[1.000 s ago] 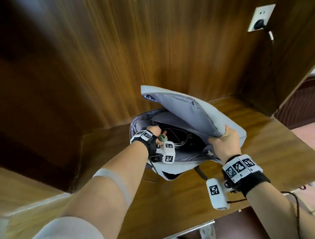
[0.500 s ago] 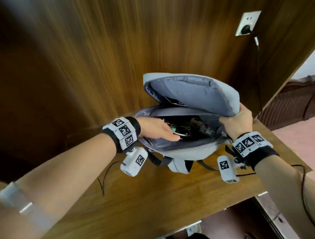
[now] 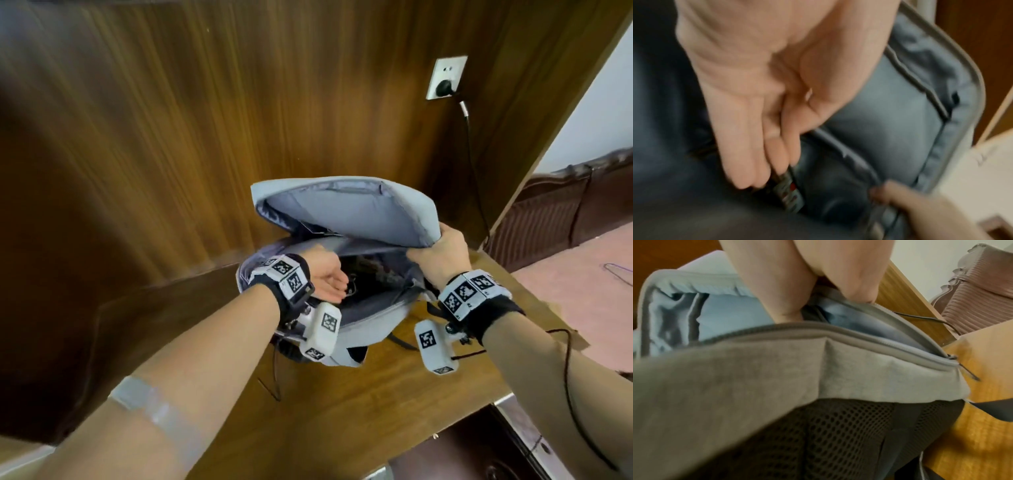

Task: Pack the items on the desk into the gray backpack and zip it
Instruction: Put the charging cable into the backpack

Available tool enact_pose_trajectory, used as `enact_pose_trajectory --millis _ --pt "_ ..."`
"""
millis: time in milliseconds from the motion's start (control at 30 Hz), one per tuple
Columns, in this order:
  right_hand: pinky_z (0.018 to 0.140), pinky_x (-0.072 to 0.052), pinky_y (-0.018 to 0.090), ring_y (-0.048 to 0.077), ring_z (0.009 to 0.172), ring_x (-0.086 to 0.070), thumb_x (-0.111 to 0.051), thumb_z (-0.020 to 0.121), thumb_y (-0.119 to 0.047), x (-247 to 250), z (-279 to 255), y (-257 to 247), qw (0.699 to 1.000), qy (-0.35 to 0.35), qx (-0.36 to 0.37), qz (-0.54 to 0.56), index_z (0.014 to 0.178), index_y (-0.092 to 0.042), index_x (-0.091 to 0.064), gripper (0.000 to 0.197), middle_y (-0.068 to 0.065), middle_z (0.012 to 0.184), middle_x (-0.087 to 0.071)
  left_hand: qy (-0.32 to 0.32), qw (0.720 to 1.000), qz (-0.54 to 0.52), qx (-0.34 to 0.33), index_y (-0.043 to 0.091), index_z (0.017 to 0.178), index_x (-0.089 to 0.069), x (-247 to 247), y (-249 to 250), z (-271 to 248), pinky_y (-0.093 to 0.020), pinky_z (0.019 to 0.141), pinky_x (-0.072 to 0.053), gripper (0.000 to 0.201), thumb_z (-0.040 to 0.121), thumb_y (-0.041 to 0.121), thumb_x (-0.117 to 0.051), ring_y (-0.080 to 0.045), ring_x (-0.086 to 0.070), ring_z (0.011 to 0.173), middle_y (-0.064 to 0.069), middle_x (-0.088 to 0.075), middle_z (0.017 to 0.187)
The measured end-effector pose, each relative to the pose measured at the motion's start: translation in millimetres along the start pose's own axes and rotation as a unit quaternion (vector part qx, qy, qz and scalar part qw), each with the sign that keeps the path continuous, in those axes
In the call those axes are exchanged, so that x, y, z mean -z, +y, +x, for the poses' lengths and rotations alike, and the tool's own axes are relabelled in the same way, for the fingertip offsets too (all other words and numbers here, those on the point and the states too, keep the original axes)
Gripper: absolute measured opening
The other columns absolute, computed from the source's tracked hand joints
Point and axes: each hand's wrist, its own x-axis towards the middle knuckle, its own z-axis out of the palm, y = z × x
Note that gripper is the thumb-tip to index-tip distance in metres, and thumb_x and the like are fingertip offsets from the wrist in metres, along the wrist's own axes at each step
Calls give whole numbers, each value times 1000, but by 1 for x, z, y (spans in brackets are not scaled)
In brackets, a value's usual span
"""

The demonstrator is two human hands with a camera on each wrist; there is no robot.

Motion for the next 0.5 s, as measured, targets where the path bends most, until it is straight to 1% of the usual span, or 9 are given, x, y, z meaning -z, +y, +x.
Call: enact_pose_trajectory --millis 33,100,133,200,267,333,400,467,500 --pt "82 -57 42 32 96 -68 -74 67 -5 0 2 -1 1000 -9 -4 1 116 -11 -66 50 12 107 -73 -35 994 99 -3 -4 98 -63 -10 -3 5 -39 90 -53 21 97 10 -47 -30 -65 101 -15 -64 96" --pt "84 -57 43 32 95 -68 -74 67 -5 -3 4 -2 1000 -28 2 -9 114 -12 -67 49 11 105 -73 -45 960 268 -65 0 121 -63 -26 -10 21 -34 82 -53 33 91 13 -58 -25 -62 92 -13 -65 105" --pt "84 -57 44 32 94 -67 -73 66 -7 -5 4 -2 999 -36 11 -19 112 -13 -68 47 10 103 -73 -38 934 347 -80 3 125 -62 -33 -11 24 -32 79 -52 38 90 18 -59 -26 -61 91 -13 -66 110" --pt "83 -57 45 31 92 -67 -71 64 -9 -5 6 -3 998 -43 25 -31 107 -16 -67 43 7 99 -73 -6 872 482 -77 2 128 -60 -38 -16 32 -32 89 -47 41 95 26 -51 -31 -61 108 -18 -63 128" --pt "76 -56 39 30 92 -67 -71 67 -4 -2 11 -3 999 -44 26 -20 107 -15 -67 42 8 100 -73 25 851 524 -28 0 134 -56 -33 -29 40 -33 103 -39 45 101 28 -41 -33 -51 129 -18 -55 140" --pt "69 -49 30 30 92 -66 -70 70 -1 0 16 -2 999 -42 17 -9 110 -12 -67 42 9 102 -72 50 835 548 2 1 138 -52 -21 -39 50 -34 108 -35 49 101 31 -40 -33 -45 135 -18 -50 145" --pt "70 -52 33 30 91 -67 -70 68 -2 -2 18 -3 999 -43 24 -17 105 -15 -67 39 7 97 -72 57 820 569 -16 1 134 -55 -15 -41 58 -35 101 -42 48 97 32 -45 -34 -53 128 -19 -55 140" --pt "75 -56 37 30 89 -67 -69 67 -1 -6 19 -7 998 -55 28 -26 100 -18 -67 37 6 93 -72 78 823 558 -69 0 123 -62 -26 -35 60 -35 89 -49 38 94 22 -50 -37 -62 115 -20 -63 125" --pt "75 -57 38 30 89 -67 -68 67 0 -7 21 -9 997 -62 26 -22 99 -16 -67 36 7 93 -72 92 823 553 -97 0 119 -63 -36 -30 63 -36 87 -50 34 93 16 -49 -39 -64 112 -22 -63 121"
